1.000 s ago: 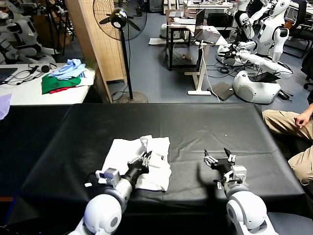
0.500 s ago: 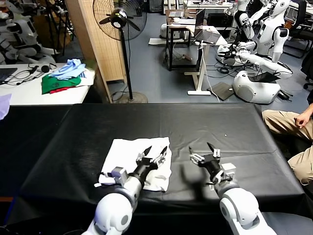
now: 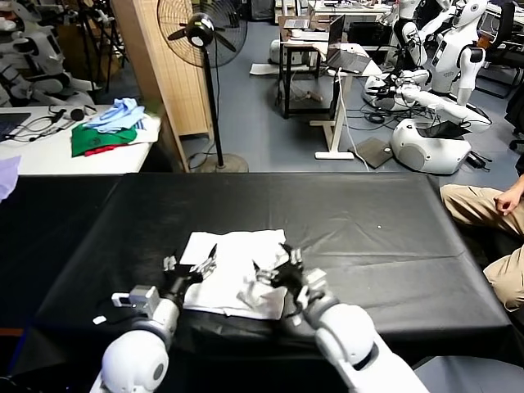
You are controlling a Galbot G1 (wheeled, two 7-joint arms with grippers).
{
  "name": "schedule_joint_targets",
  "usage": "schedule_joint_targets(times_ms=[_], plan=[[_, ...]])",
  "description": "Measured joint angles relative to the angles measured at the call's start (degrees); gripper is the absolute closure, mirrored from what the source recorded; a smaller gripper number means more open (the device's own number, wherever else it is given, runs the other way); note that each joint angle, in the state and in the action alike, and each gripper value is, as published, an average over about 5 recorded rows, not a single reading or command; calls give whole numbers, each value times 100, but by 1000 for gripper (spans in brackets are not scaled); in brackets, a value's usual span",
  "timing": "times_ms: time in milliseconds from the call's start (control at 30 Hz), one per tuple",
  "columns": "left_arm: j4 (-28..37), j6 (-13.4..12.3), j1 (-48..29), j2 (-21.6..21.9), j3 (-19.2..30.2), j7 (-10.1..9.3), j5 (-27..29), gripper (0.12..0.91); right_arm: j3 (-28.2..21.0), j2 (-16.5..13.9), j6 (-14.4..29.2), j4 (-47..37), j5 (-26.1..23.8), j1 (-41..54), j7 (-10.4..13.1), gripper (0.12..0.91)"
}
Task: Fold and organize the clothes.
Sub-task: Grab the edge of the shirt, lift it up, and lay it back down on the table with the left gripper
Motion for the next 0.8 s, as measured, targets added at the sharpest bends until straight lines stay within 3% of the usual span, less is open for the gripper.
schedule_joint_targets(times_ms=[200, 433, 667, 800], plan=[[81, -4, 28, -24, -102, -3, 21, 232, 99, -96, -342, 200, -1087, -311, 409, 227], [177, -45, 45, 10, -269, 7, -43, 232, 666, 78, -396, 517, -2121, -879, 828, 227], [359, -108, -10, 6, -431, 30, -252, 232, 1071, 333, -100, 899, -2064, -1527, 989, 227], [526, -106, -99, -67, -534, 83, -703, 232, 1263, 453, 343, 1056, -1767, -1922, 999, 227]])
